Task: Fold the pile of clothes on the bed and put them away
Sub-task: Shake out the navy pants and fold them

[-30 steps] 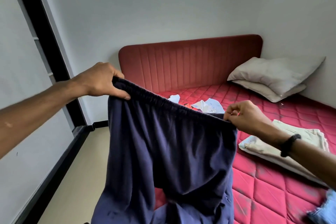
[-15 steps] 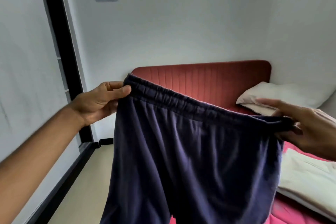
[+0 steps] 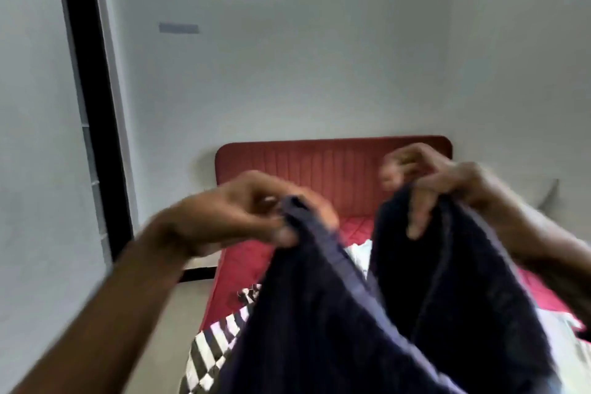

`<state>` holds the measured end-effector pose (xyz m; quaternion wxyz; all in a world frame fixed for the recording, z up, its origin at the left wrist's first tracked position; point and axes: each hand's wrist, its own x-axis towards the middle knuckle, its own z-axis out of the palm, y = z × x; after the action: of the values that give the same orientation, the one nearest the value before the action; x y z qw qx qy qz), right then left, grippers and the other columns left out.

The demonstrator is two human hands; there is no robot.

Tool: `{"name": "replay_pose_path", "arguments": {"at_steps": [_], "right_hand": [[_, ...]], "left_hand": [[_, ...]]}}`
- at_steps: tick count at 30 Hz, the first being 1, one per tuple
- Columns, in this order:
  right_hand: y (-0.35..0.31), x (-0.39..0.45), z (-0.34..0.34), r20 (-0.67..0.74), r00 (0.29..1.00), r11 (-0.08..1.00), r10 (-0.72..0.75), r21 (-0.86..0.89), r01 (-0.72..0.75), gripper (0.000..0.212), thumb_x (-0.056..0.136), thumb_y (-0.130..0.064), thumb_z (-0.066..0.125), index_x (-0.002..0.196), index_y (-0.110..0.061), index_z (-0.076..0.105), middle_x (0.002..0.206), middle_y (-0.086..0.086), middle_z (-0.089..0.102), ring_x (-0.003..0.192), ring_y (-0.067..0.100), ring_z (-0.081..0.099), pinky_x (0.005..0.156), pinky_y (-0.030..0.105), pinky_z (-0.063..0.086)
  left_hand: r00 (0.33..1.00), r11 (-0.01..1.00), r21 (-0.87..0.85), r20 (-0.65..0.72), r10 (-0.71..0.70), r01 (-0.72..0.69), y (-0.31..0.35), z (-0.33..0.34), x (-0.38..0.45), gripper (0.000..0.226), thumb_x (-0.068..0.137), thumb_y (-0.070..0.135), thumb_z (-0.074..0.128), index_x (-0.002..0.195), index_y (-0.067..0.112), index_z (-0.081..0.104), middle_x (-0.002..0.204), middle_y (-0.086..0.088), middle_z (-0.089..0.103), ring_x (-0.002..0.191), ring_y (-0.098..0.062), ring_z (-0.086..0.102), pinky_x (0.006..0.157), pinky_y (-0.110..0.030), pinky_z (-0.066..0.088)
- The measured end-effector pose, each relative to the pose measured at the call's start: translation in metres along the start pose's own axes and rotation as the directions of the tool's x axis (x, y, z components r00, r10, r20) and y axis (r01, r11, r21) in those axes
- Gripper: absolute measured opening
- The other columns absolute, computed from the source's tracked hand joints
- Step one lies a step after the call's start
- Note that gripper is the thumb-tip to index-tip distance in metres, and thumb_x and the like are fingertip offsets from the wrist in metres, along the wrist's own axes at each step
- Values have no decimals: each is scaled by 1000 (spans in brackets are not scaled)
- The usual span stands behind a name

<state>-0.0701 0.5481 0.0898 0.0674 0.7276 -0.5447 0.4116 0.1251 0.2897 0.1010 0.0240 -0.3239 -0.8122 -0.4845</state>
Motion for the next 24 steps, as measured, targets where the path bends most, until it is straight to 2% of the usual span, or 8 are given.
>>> {"name": "replay_pose_path", "arguments": {"at_steps": [2, 9, 11, 13, 17, 19, 21, 24], "right_hand": [[-5, 34, 26, 92, 994, 998, -54, -17, 55, 37, 86, -49, 77, 69, -17, 75, 118, 16, 61, 122, 22, 57, 104, 35, 43], [5, 49, 11, 246, 966, 997, 81, -26, -76, 22, 91, -18, 74, 84, 3, 76, 107, 13, 75, 137, 18, 46, 115, 43, 37], [14, 46, 5, 296, 943, 985, 154, -121, -123, 7, 95, -9, 74, 94, -6, 80, 116, -1, 73, 133, 18, 51, 111, 38, 43], [3, 44, -5, 373, 885, 933, 278, -325, -157, 39, 94, 3, 62, 106, -30, 78, 125, -12, 64, 129, 10, 54, 106, 24, 44], [-13, 25, 2, 608, 452, 738, 653, -644, -200, 46, 90, -3, 69, 124, -31, 58, 118, -18, 56, 91, -17, 57, 73, -2, 37], [-10, 15, 4, 609, 246, 655, 754, -723, -219, 60, 86, -27, 83, 134, -41, 49, 123, -23, 56, 89, -22, 56, 81, -2, 40], [-8, 19, -6, 547, 303, 618, 780, -748, -242, 56, 70, -60, 89, 117, -50, 60, 118, -33, 65, 104, -15, 60, 101, 16, 47], [-12, 45, -44, 302, 582, 569, 755, -743, -352, 40, 59, -75, 85, 78, -41, 75, 79, -21, 74, 75, -1, 68, 74, 25, 55]], "left_hand": [[980, 994, -67, -172, -97, 87, -14, 18, 25, 27, 92, 4, 71, 111, -11, 61, 121, -21, 67, 117, -26, 61, 103, -39, 50], [915, 950, -310, -369, -161, 42, -38, 31, 41, 11, 92, 6, 71, 97, 13, 65, 105, -9, 67, 100, -20, 66, 91, -29, 56], [873, 972, -207, -447, -196, 112, -42, 32, 44, 14, 87, 5, 79, 96, 11, 71, 104, -10, 72, 102, -21, 69, 94, -31, 56], [788, 979, -126, -582, -202, 159, -48, 31, 46, 19, 83, 3, 81, 100, 2, 75, 103, -14, 76, 98, -21, 72, 91, -28, 58], [630, 986, 8, -771, -99, 165, -49, 25, 52, 24, 77, 1, 85, 100, 1, 78, 97, -9, 79, 88, -14, 75, 80, -21, 58], [603, 982, 84, -797, -37, 171, -45, 17, 54, 23, 76, 1, 86, 98, 4, 79, 93, -5, 80, 85, -10, 74, 78, -19, 58], [599, 970, 144, -801, -3, 196, -39, 8, 56, 22, 75, 5, 88, 95, 8, 80, 91, -2, 80, 83, -8, 74, 78, -19, 57], [537, 958, 202, -841, 63, 204, -31, -9, 58, 19, 75, 9, 90, 91, 12, 81, 90, -1, 80, 83, -9, 73, 82, -25, 58]]}}
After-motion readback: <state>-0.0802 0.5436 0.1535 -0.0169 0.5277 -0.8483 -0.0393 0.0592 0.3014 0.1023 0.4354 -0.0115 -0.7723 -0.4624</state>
